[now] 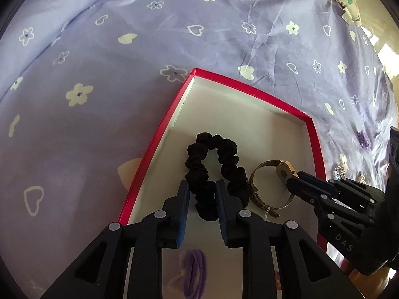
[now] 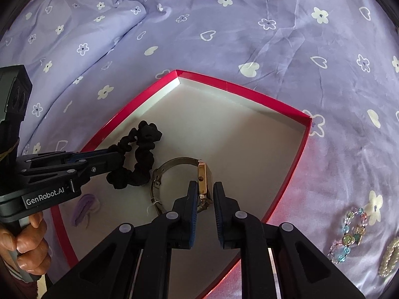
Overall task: Organize jewelry
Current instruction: 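Open both tools to release scrunchie and watch into the box, then move both open tools back to the remaining jewelry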
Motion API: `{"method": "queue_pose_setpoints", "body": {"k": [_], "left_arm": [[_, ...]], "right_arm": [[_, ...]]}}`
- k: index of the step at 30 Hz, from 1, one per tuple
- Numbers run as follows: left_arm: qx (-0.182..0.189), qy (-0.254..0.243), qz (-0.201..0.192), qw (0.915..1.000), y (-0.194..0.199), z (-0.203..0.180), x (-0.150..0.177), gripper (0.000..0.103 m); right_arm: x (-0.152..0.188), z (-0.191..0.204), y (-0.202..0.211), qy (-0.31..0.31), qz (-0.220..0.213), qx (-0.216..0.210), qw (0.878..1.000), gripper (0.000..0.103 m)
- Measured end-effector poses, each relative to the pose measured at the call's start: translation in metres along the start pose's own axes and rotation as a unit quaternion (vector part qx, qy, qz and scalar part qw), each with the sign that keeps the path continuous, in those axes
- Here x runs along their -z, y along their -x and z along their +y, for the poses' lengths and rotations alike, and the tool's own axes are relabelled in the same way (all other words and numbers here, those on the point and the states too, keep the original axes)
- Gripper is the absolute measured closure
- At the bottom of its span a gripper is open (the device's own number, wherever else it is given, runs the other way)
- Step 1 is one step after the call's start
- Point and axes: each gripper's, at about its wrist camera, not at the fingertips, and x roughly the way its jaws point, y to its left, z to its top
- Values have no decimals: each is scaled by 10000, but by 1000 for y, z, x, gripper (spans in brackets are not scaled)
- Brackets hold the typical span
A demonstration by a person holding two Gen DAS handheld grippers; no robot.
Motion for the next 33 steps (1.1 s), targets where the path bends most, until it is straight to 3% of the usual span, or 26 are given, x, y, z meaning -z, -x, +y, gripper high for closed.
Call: {"method": "queue_pose_setpoints", "body": {"k": [3,7,16,21,33], "left_arm": [[5,8,-31,10000,6,-2,2,77],[-9,10,-197,9998,24,-3,7,54],[168,-111,-350,9992,57,-26,26,54],[257,-301,-319,9987,64,-45,35,54],[534,-828,-103,9951,64,-95,55,53]], "right_arm": [[2,-1,9,-80,-89,-60,9999,79],[7,-4,28,-250,-287,-192,9991,74],[39,-30,79,-751,-631,-274,9948,68],[59,-44,101,-923,-733,-144,9929,62],[122,-94,148,-1558,-894,271,9834,60]]}}
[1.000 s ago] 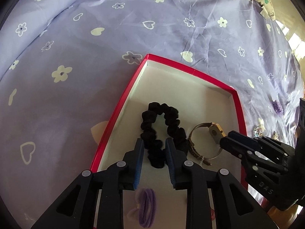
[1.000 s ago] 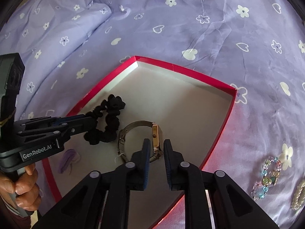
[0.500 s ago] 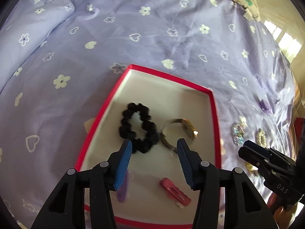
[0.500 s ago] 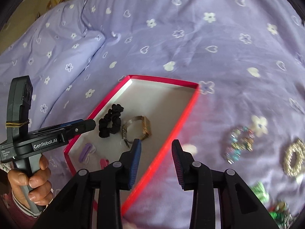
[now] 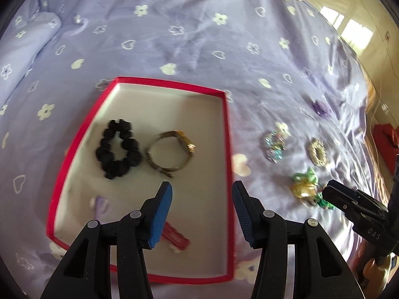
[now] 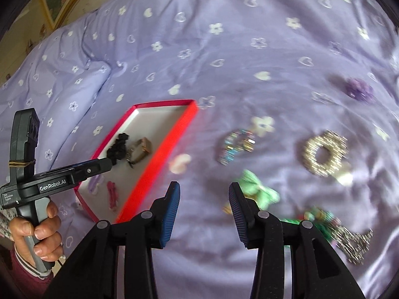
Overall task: Organize jewelry
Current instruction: 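Move both open tools back to the remaining jewelry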
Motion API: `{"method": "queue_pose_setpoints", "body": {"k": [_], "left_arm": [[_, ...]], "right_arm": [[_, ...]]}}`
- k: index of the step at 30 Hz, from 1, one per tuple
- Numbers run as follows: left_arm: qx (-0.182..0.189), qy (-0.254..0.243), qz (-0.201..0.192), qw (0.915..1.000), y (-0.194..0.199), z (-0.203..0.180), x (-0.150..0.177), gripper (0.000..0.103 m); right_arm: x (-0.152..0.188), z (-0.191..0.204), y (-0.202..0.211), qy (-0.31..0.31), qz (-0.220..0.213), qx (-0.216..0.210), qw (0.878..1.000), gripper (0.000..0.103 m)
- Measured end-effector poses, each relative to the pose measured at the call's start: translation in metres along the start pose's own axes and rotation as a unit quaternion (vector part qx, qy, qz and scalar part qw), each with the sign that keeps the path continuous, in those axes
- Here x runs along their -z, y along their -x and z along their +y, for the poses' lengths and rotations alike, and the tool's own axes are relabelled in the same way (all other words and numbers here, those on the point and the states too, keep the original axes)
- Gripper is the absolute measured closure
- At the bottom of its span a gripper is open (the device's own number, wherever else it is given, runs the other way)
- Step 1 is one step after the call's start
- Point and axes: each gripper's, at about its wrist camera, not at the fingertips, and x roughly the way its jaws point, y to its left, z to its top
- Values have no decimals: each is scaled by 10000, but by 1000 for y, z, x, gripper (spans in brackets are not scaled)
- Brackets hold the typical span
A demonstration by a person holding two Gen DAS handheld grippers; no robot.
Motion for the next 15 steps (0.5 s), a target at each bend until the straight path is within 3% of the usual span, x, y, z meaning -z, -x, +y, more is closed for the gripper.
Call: {"method": "queue_pose_setpoints", "body": {"k": [15], "left_arm": [[302,-559,334,9974,-31,-62,6,51]], "right_arm": [[46,-83,44,-819,-123,563,9950,59]]}}
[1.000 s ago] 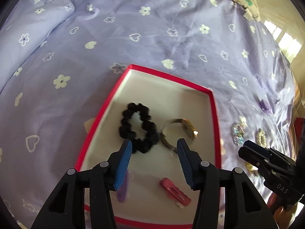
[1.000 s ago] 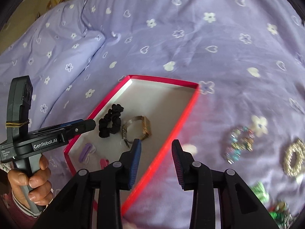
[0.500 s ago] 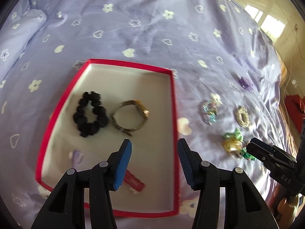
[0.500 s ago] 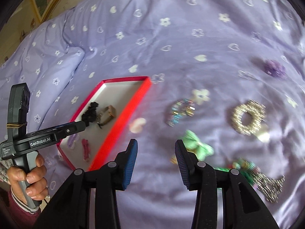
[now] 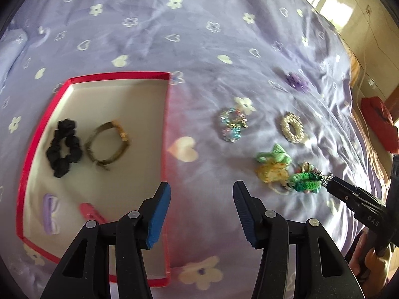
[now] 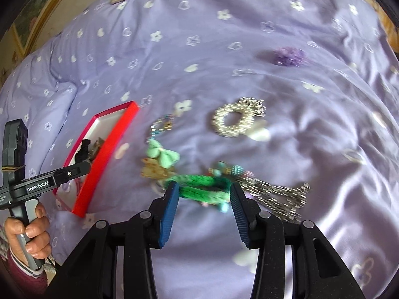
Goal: Organize jewelry
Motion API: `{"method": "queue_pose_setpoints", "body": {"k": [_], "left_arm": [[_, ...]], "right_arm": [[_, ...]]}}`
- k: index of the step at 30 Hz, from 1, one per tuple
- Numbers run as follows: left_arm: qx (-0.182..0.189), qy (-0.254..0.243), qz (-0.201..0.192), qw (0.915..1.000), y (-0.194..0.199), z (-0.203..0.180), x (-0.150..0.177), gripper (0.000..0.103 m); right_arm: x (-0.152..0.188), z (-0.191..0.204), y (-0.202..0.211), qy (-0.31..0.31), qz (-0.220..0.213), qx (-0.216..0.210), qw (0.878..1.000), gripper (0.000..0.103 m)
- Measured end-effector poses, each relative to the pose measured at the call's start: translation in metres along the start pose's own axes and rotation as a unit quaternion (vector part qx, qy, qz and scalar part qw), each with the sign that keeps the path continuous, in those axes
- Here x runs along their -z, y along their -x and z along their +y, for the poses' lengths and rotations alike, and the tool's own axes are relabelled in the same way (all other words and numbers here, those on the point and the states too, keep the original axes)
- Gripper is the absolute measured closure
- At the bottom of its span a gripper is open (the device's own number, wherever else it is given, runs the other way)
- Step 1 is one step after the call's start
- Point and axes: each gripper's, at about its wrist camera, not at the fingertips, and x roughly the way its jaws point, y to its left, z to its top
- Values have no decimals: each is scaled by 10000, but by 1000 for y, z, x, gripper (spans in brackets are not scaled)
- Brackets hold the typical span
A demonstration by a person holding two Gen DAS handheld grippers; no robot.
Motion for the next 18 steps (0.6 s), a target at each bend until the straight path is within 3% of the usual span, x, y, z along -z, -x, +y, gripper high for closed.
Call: {"method": "queue_pose_setpoints", "body": {"k": [18], "left_arm": [[228,-595,175,9978,-51,-66,-34,43]], "right_arm": [[7,-29,3,-190,29,-66,9998,59]]}}
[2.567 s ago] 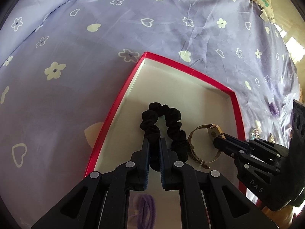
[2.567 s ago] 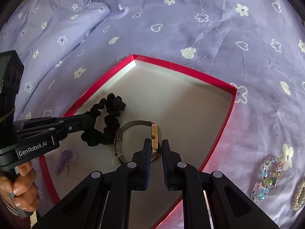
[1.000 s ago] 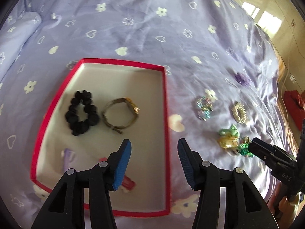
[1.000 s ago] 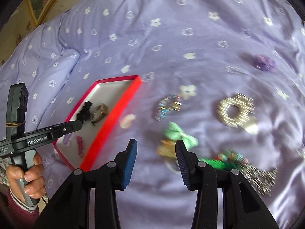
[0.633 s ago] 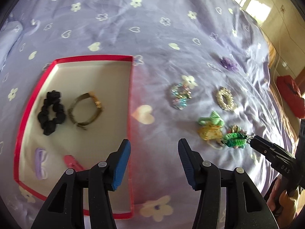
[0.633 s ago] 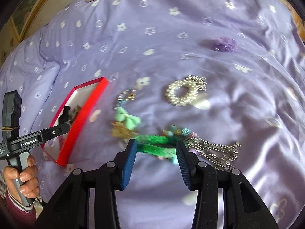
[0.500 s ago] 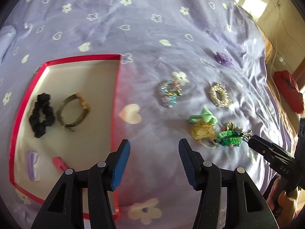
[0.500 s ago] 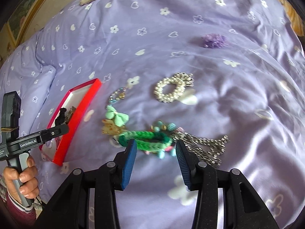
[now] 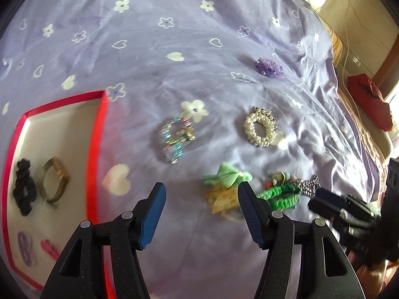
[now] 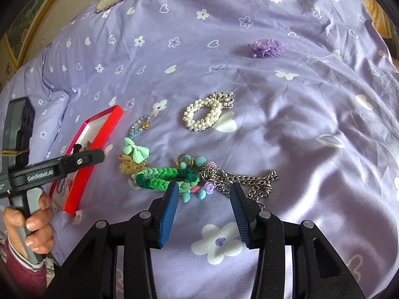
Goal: Organize jewelry
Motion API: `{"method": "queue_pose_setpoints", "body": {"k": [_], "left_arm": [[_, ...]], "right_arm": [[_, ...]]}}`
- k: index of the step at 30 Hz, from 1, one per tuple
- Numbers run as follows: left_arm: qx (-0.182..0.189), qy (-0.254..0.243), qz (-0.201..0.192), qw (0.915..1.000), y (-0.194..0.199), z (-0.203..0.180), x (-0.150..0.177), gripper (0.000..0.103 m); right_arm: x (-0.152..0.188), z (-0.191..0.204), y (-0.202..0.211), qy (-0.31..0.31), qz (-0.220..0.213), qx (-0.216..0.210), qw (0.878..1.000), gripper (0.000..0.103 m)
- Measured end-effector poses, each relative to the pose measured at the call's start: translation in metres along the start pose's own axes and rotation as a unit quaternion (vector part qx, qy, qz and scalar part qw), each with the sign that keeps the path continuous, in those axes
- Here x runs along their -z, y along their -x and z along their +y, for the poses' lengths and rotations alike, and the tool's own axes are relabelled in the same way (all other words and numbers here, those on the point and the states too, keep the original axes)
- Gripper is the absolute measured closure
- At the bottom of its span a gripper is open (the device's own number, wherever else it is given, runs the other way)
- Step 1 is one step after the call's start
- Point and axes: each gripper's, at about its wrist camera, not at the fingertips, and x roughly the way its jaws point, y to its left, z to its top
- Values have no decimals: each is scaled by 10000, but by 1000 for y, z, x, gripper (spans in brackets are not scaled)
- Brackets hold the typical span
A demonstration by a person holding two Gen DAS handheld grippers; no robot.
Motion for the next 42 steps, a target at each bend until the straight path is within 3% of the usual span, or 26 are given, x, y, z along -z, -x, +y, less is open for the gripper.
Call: {"method": "queue_pose_setpoints", "body": {"k": [8,9,10,11,16,24,25,26,27,29,36,40,42], "left_arm": [[50,-193,179,9996,-36,-15,-18,46],[33,-240,205,9995,-40,-16,-19,53],[46,-279,239,9993,-45,-18,-19,71],[123,-310,300,9990,-49,-20,-19,78],[63,-415,158,9990,-45,-20,-16,81],[308,108,-169,9993,-5,13,-10,81],[335,163,-195,9991,-1,17,-10,81],[362,241,-234,9988,5,23,-8,81],[376,296,-261,9985,9,28,-6,81],[411,432,-309,9977,20,40,-2,81],[631,729,-344,9947,40,62,12,81],[628,766,-308,9946,41,64,17,81],[566,735,-251,9954,38,63,21,81]], "right_arm": [[3,25,-18,272,153,-299,9991,59],[2,28,-21,293,159,-312,9990,59],[1,29,-23,296,161,-322,9989,59],[0,30,-25,292,161,-332,9989,59],[-3,28,-29,249,162,-325,9990,59],[-13,33,-40,239,127,-416,9988,59],[-14,35,-43,268,111,-389,9988,61],[-16,37,-45,308,86,-370,9988,71],[-17,40,-47,354,55,-362,9987,92],[-19,43,-49,369,8,-380,9986,103],[-21,56,-42,480,-78,-566,9972,103],[-18,59,-45,413,2,-596,9974,96],[-16,60,-47,392,59,-618,9973,82]]}}
